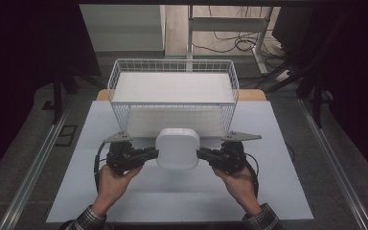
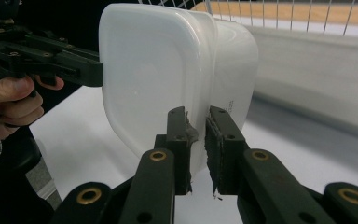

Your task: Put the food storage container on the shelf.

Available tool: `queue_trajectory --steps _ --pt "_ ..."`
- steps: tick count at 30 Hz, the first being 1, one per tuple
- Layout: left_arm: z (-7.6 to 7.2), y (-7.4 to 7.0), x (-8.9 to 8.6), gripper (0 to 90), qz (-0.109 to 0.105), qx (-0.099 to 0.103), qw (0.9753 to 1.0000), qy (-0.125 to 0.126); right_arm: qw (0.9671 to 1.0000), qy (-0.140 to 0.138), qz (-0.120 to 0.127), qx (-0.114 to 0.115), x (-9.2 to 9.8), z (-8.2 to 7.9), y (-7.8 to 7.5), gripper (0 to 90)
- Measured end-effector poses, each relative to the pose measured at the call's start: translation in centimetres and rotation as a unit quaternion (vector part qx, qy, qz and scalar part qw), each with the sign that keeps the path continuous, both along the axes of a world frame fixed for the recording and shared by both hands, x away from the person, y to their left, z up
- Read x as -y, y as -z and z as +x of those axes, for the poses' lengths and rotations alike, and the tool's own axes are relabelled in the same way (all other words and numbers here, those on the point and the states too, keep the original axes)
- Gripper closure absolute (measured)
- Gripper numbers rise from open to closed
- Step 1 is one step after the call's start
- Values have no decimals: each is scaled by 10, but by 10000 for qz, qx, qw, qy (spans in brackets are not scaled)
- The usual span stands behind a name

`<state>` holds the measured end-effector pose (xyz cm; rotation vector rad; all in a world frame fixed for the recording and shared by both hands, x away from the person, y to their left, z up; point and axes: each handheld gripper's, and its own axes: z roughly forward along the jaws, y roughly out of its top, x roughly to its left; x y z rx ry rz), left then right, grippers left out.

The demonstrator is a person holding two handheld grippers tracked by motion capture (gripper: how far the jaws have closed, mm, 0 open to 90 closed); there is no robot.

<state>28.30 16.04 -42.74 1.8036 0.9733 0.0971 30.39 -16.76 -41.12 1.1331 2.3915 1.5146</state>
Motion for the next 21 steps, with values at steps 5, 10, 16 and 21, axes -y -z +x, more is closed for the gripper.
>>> queue_trajectory --steps 5,10,16,21 --pt "9 -15 -3 794 -53 80 9999 -41 9999 4 76 87 -3 9 -14 793" --pt "15 -30 -7 794 -52 190 9998 -97 9998 10 119 182 -6 17 -27 793" --pt "26 -53 -12 794 -60 324 9993 -165 9992 23 162 363 -13 31 -50 792" --pt "33 -66 -15 794 -90 358 9991 -231 9988 41 203 448 -17 39 -63 791"
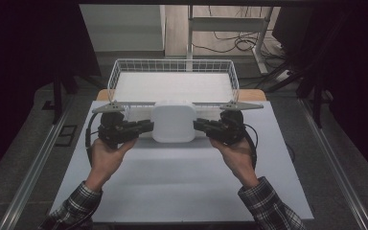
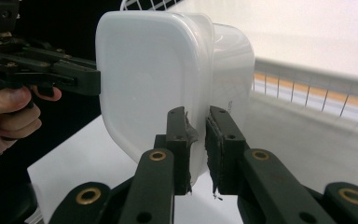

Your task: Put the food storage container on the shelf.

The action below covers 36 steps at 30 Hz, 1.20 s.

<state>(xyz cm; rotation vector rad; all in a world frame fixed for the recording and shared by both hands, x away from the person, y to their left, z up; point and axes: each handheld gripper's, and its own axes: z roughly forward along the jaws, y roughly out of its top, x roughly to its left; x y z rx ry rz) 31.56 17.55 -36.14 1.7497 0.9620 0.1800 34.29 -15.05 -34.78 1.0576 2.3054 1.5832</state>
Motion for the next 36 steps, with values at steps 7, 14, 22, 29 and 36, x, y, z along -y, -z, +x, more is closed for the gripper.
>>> queue_trajectory --steps 7,14,22,29,36 --pt "15 -23 -5 794 -55 77 9999 -90 9998 60 32 177 -7 15 -25 790" --pt "38 -45 -8 794 -95 53 9999 -115 9995 171 93 240 -11 36 -47 789" --pt "67 -65 -7 793 2 -33 9998 -199 9992 335 112 211 -16 65 -67 784" --pt "84 -61 -5 786 10 -220 9995 -228 9990 452 58 -45 -17 85 -63 779" --pt "95 -47 -6 744 -160 -311 9989 -326 9983 510 25 -268 -21 98 -57 763"
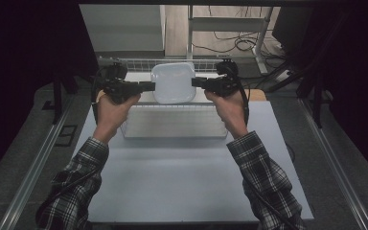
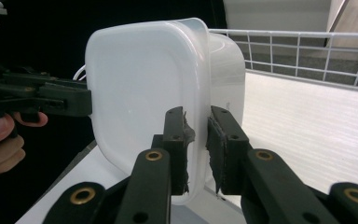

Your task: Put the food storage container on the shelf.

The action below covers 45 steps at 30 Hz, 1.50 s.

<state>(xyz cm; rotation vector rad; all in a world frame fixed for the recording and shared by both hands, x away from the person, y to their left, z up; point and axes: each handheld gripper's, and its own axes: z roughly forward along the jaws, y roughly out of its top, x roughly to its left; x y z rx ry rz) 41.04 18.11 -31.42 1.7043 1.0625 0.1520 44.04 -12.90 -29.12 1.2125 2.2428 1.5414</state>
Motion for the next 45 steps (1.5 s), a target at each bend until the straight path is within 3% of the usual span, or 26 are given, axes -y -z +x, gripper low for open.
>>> queue_trajectory --steps 8,11,14,16,20,25,30,34,37,39,42,43,45 --pt "8 -1 4 631 -19 71 10000 -14 9999 23 118 -119 -3 8 3 684" --pt "11 0 4 630 -96 22 9999 -37 9999 69 72 -137 -4 12 3 666" --pt "14 2 5 632 -59 -25 10000 -49 9999 85 47 -140 -5 14 3 657" --pt "18 4 6 643 -2 -67 10000 -68 9998 100 -98 -164 -7 18 5 629" --pt "22 6 5 627 -88 -96 9999 -52 9997 94 -94 -213 -8 22 7 604" --pt "29 4 6 541 114 20 9995 -284 9990 274 -312 -139 -9 25 8 513" --pt "36 2 8 513 270 87 9987 -414 9990 339 -258 -155 -9 29 8 488" --pt "41 2 10 492 393 161 9974 -579 9983 456 -374 -33 -12 31 7 465" --pt "42 3 11 408 414 199 9967 -674 9975 526 -470 61 -14 34 7 437" --pt "40 2 10 355 494 390 9954 -722 9973 530 -498 115 -14 34 7 431" --pt "36 0 4 224 159 495 9972 -538 9958 446 -608 516 -12 29 4 351" --pt "36 0 4 199 159 495 9972 -538 9958 446 -608 516 -12 29 4 351" --pt "30 0 2 169 110 525 9981 -297 9969 313 -471 548 -10 27 4 209"
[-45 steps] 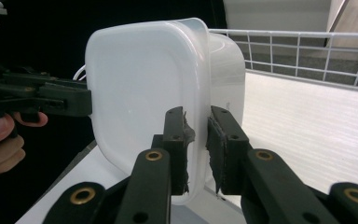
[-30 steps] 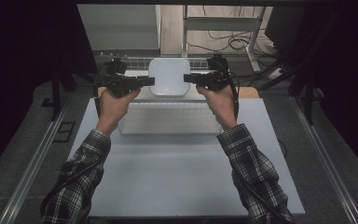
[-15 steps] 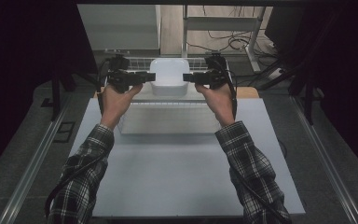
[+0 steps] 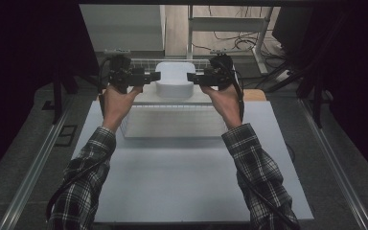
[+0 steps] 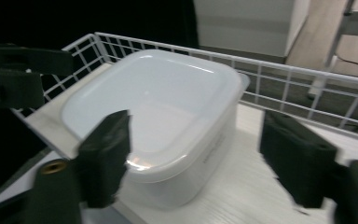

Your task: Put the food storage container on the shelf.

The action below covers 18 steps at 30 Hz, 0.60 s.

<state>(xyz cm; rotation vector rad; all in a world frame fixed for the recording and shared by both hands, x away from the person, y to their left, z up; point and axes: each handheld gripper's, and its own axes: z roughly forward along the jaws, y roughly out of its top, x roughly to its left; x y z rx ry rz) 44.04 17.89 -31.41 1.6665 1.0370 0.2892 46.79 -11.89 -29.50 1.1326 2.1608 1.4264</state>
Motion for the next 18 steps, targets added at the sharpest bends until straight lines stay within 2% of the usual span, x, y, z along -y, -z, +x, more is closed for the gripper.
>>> queue_trajectory --steps 1,2,4,5,6,12,18 --pt "0 0 0 155 0 0 10000 0 10000 0 0 0 0 0 0 209" --pt "-4 1 0 142 6 70 9999 158 10000 -78 -9 40 0 -2 1 144" --pt "-9 3 0 120 -11 109 9995 281 9998 -147 -106 116 -1 -5 3 83" --pt "-11 4 1 104 50 154 9993 328 9997 -169 -134 150 -1 -7 4 68" --pt "-11 4 1 96 50 154 9993 328 9997 -169 -134 150 -1 -7 4 68" --pt "-25 14 9 63 403 351 9965 643 9989 -422 -128 176 1 -19 14 34" --pt "-33 21 13 51 467 406 9956 711 9983 -524 -186 190 3 -27 20 31"
